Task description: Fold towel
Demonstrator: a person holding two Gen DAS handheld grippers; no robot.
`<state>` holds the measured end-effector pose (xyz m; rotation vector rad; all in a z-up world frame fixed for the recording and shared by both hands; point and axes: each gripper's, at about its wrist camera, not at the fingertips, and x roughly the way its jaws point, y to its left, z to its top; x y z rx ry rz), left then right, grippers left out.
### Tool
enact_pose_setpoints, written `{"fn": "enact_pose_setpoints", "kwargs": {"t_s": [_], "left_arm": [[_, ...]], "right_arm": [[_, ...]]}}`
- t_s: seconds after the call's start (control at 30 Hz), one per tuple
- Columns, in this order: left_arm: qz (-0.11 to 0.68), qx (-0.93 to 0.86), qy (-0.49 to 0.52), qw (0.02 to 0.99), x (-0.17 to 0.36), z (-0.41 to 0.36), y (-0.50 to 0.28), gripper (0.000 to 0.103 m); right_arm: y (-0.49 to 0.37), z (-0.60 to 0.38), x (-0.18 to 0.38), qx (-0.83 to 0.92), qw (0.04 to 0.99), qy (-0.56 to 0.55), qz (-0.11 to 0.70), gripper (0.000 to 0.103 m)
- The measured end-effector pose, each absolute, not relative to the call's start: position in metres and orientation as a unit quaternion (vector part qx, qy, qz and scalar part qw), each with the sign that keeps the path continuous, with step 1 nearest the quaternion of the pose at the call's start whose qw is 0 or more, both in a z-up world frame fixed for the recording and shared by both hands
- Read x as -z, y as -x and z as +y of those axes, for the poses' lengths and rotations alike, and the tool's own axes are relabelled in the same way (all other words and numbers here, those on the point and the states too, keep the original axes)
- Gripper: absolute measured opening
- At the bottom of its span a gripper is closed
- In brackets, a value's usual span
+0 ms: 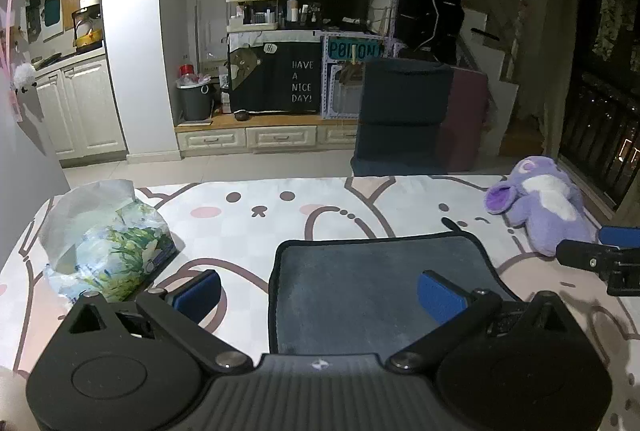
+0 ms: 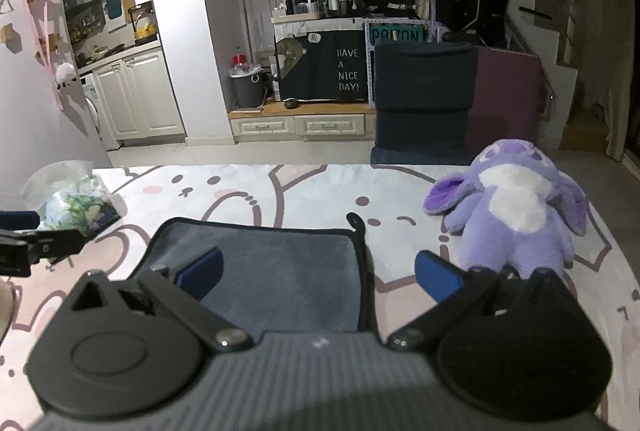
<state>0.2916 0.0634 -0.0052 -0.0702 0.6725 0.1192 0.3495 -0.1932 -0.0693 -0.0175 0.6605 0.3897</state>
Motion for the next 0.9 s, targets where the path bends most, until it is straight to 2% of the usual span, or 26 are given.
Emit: {"fn": "enact_pose_setpoints", "kwargs": {"t_s": [0.5, 0.9], "left_arm": [[0.295, -0.042, 0.039, 0.954, -0.035, 0.041, -0.226, 0.103], [0.285, -0.040, 0.021, 0.958, -0.048, 0.024, -0.184, 0.103]], "right_arm": [[-0.280, -0.213, 0.029, -0.202, 0.934, 0.010, 0.294, 0.103], [-0.229, -0.224, 0.007, -0.217, 0.935, 0.001, 0.281, 0.103]]}}
